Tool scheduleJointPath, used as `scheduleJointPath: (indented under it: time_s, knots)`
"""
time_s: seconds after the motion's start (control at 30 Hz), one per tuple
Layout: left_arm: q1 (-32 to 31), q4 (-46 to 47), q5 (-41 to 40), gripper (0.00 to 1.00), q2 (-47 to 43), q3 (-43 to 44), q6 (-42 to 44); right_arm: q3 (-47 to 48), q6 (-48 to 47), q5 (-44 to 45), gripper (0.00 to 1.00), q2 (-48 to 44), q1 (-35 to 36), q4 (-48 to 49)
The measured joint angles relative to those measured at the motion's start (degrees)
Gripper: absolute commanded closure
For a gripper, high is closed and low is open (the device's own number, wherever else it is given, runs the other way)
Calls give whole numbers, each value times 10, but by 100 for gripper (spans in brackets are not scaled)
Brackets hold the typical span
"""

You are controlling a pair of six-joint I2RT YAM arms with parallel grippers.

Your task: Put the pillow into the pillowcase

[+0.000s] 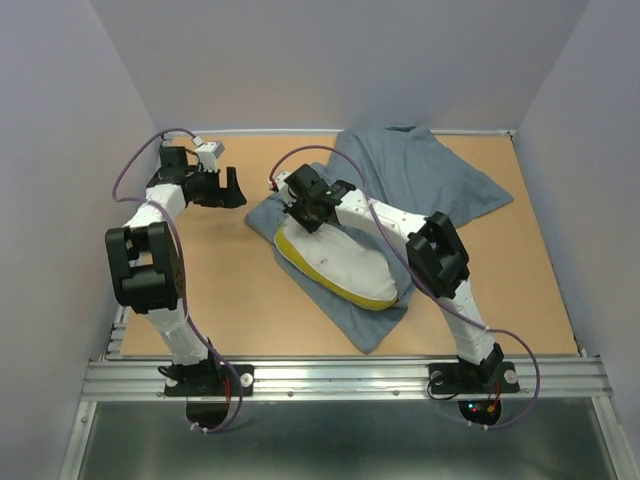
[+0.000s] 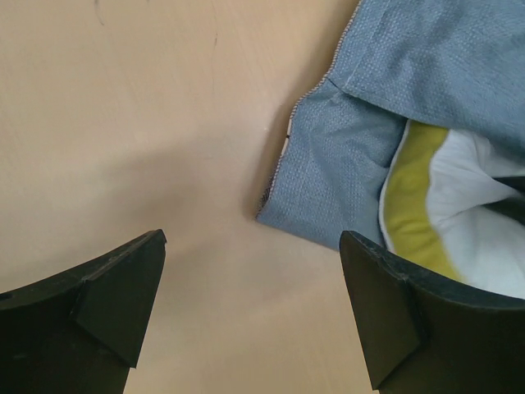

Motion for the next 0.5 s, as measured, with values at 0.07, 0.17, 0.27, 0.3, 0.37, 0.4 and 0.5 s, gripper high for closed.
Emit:
scheduleJointPath:
  time_s: [0.07, 0.17, 0.27, 0.3, 0.37, 0.4, 0.5]
  knots:
    - [-16, 6, -1, 1, 42, 14, 10, -12, 4, 4, 99, -9, 0, 6]
    - [-57, 15, -2, 1, 89, 23, 12, -37, 9, 13, 99, -31, -2, 13]
    - [-103, 24, -5, 12, 128, 31, 10, -77, 10, 26, 99, -70, -2, 19]
    - [-116, 26, -6, 40, 138, 32, 7, -96, 7, 35, 100, -87, -2, 23]
    - [-136, 33, -2, 83, 151, 42, -2, -148, -4, 59, 100, -130, 0, 43]
    - [-143, 35, 1, 92, 156, 47, -8, -160, -8, 66, 99, -141, 1, 51]
    - [-146, 20, 20, 100, 160, 51, -19, -243, -52, 119, 100, -198, 0, 117]
